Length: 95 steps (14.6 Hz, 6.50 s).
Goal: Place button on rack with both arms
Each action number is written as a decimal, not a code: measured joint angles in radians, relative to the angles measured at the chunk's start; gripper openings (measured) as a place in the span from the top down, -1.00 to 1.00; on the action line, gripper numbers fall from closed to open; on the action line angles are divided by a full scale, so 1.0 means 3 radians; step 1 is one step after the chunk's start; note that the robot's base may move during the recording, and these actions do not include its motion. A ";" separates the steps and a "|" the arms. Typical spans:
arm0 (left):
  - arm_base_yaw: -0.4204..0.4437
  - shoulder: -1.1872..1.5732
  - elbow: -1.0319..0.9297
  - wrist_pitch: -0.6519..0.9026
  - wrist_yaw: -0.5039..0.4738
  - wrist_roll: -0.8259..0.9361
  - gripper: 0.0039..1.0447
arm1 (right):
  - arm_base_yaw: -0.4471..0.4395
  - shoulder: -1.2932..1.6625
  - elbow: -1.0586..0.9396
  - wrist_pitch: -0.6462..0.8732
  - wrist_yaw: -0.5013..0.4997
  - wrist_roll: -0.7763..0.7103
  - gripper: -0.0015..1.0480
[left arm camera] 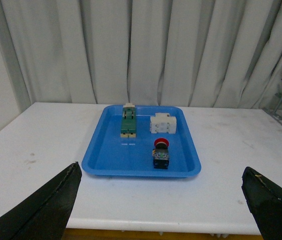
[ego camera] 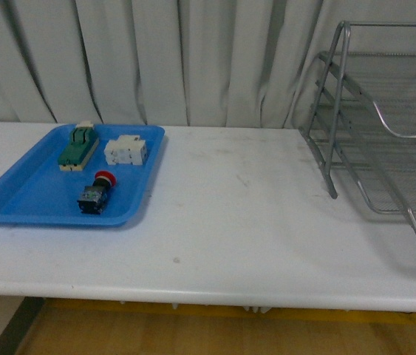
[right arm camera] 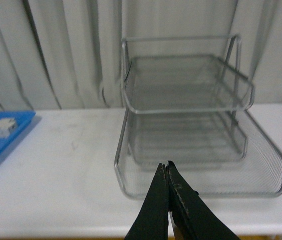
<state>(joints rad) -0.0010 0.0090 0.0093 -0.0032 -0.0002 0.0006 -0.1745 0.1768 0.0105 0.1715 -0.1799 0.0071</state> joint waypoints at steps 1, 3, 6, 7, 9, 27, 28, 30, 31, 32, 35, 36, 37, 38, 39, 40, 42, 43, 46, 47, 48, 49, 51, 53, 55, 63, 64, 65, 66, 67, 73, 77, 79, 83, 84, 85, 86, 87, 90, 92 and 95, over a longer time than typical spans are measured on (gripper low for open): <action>0.0000 0.0000 0.0000 0.0000 0.0001 0.0000 -0.88 | 0.0000 -0.0257 0.0000 -0.0401 0.0008 -0.0006 0.97; 0.0000 0.0000 -0.0001 -0.0001 0.0000 0.0000 -0.88 | 0.0397 -0.0579 0.0004 -0.0535 0.0446 -0.0004 0.97; 0.0001 0.0000 0.0000 0.0000 0.0001 0.0000 -0.88 | 0.0579 -0.0576 0.0001 -0.0582 0.0601 -0.0005 0.97; 0.0001 0.0000 0.0000 0.0001 0.0000 0.0000 -0.88 | 0.0581 -0.0576 0.0001 -0.0581 0.0599 -0.0005 0.97; 0.0001 0.0000 0.0000 0.0001 0.0000 0.0000 -0.88 | 0.0581 -0.0576 0.0001 -0.0582 0.0600 -0.0005 0.97; -0.0195 0.1391 0.0955 -0.1072 -0.0558 -0.1382 -0.88 | 0.0581 -0.0576 0.0001 -0.0585 0.0600 -0.0015 -0.87; -0.0095 0.1653 0.1111 -0.0765 -0.0440 -0.1399 -0.88 | 0.0581 -0.0576 0.0001 -0.0582 0.0600 -0.0015 -0.87; 0.0045 0.2591 0.1453 0.0060 -0.0197 -0.1282 -0.88 | 0.0581 -0.0576 0.0001 -0.0584 0.0601 -0.0015 -0.87; 0.0038 0.3187 0.1687 0.0380 -0.0169 -0.1195 -0.88 | 0.0581 -0.0576 0.0001 -0.0584 0.0600 -0.0015 -0.87; -0.0008 0.3787 0.1982 0.0585 -0.0090 -0.1123 -0.88 | 0.0581 -0.0576 0.0001 -0.0582 0.0600 -0.0014 -0.87; -0.0196 0.5255 0.3066 0.0385 -0.0100 -0.0894 -0.88 | 0.0581 -0.0576 0.0001 -0.0584 0.0601 -0.0015 -0.87; -0.0257 0.5684 0.3435 0.0230 -0.0117 -0.0813 -0.88 | 0.0581 -0.0576 0.0001 -0.0584 0.0601 -0.0015 -0.87; -0.0346 0.6284 0.3947 -0.0006 -0.0160 -0.0684 -0.88 | 0.0581 -0.0576 0.0001 -0.0584 0.0600 -0.0014 -0.87; -0.0415 0.6648 0.4271 -0.0141 -0.0172 -0.0492 -0.88 | 0.0581 -0.0576 0.0001 -0.0582 0.0600 -0.0015 -0.87; -0.0440 0.6817 0.4414 -0.0189 -0.0142 -0.0360 -0.88 | 0.0581 -0.0576 0.0001 -0.0582 0.0601 -0.0015 -0.87; -0.0444 0.6909 0.4490 -0.0261 -0.0131 -0.0294 -0.88 | 0.0581 -0.0576 0.0001 -0.0584 0.0600 -0.0014 -0.87; -0.0436 0.7140 0.4635 -0.0379 -0.0164 -0.0117 -0.88 | 0.0581 -0.0576 0.0001 -0.0582 0.0600 -0.0015 -0.87; -0.0422 0.7216 0.4695 -0.0422 -0.0214 -0.0055 -0.88 | 0.0581 -0.0576 0.0001 -0.0584 0.0600 -0.0014 -0.87; -0.0398 0.7366 0.4859 -0.0490 -0.0296 -0.0006 -0.88 | 0.0581 -0.0576 0.0001 -0.0582 0.0600 -0.0015 -0.87; -0.0390 0.7406 0.4903 -0.0519 -0.0310 -0.0003 -0.88 | 0.0581 -0.0576 0.0001 -0.0584 0.0600 -0.0014 -0.87; -0.0383 0.7463 0.4963 -0.0553 -0.0320 -0.0004 -0.88 | 0.0581 -0.0576 0.0001 -0.0584 0.0600 -0.0014 -0.87; -0.0381 0.7540 0.5041 -0.0589 -0.0322 -0.0005 -0.88 | 0.0581 -0.0576 0.0001 -0.0584 0.0600 -0.0015 -0.87; -0.0371 0.7692 0.5168 -0.0668 -0.0337 -0.0013 -0.88 | 0.0581 -0.0576 0.0001 -0.0584 0.0600 -0.0015 -0.87; -0.0366 0.7763 0.5254 -0.0718 -0.0343 -0.0017 -0.88 | 0.0581 -0.0576 0.0001 -0.0584 0.0600 -0.0015 -0.87; -0.0355 0.7830 0.5347 -0.0755 -0.0360 -0.0015 -0.88 | 0.0581 -0.0576 0.0001 -0.0584 0.0600 -0.0015 -0.87; -0.0317 0.6980 0.4765 -0.0478 -0.0109 0.0117 0.31 | 0.0581 -0.0576 0.0001 -0.0582 0.0600 -0.0015 -0.87; -0.0328 0.6636 0.4537 -0.0390 -0.0107 0.0173 0.31 | 0.0581 -0.0576 0.0001 -0.0584 0.0600 -0.0015 -0.87; -0.0345 0.6313 0.4267 -0.0346 -0.0094 0.0229 0.31 | 0.0581 -0.0576 0.0001 -0.0584 0.0600 -0.0015 -0.87; -0.0359 0.6144 0.4100 -0.0333 -0.0089 0.0257 0.31 | 0.0581 -0.0576 0.0001 -0.0584 0.0600 -0.0014 -0.87; -0.0364 0.6064 0.4016 -0.0332 -0.0088 0.0266 0.31 | 0.0581 -0.0576 0.0001 -0.0584 0.0601 -0.0015 -0.87; -0.0393 0.5552 0.3474 -0.0275 -0.0058 0.0290 0.31 | 0.0581 -0.0576 0.0001 -0.0584 0.0600 -0.0014 -0.87; -0.0266 0.4749 0.2764 -0.0182 0.0018 0.0362 0.31 | 0.0581 -0.0576 0.0001 -0.0582 0.0600 -0.0015 -0.87; -0.0113 0.4712 0.2558 -0.0170 0.0053 0.0379 0.31 | 0.0581 -0.0576 0.0001 -0.0584 0.0600 -0.0015 -0.87; -0.0032 0.4626 0.2483 -0.0108 0.0103 0.0423 0.31 | 0.0581 -0.0576 0.0001 -0.0584 0.0600 -0.0014 -0.87; -0.0034 0.4626 0.2471 -0.0100 0.0114 0.0444 0.31 | 0.0581 -0.0576 0.0001 -0.0584 0.0599 -0.0015 -0.87; -0.0024 0.4630 0.2458 -0.0102 0.0086 0.0454 0.31 | 0.0581 -0.0576 0.0001 -0.0582 0.0600 -0.0015 -0.87; -0.0024 0.4630 0.2458 -0.0080 0.0085 0.0462 0.31 | 0.0581 -0.0576 0.0001 -0.0584 0.0600 -0.0015 -0.87; -0.0057 0.4641 0.2458 -0.0074 0.0089 0.0464 0.31 | 0.0581 -0.0576 0.0001 -0.0584 0.0599 -0.0014 -0.87; -0.0121 0.4662 0.2458 -0.0060 0.0083 0.0464 0.31 | 0.0581 -0.0576 0.0001 -0.0582 0.0600 -0.0015 -0.87; -0.0145 0.4672 0.2454 -0.0041 0.0089 0.0464 0.31 | 0.0581 -0.0576 0.0001 -0.0585 0.0600 -0.0014 -0.87; -0.0148 0.4678 0.2411 -0.0028 0.0086 0.0463 0.31 | 0.0581 -0.0576 0.0001 -0.0584 0.0600 -0.0014 -0.87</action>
<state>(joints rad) -0.0452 1.4124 0.7326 -0.0116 0.0257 0.1394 -0.0002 0.0040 0.0109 -0.0036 0.0002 0.0029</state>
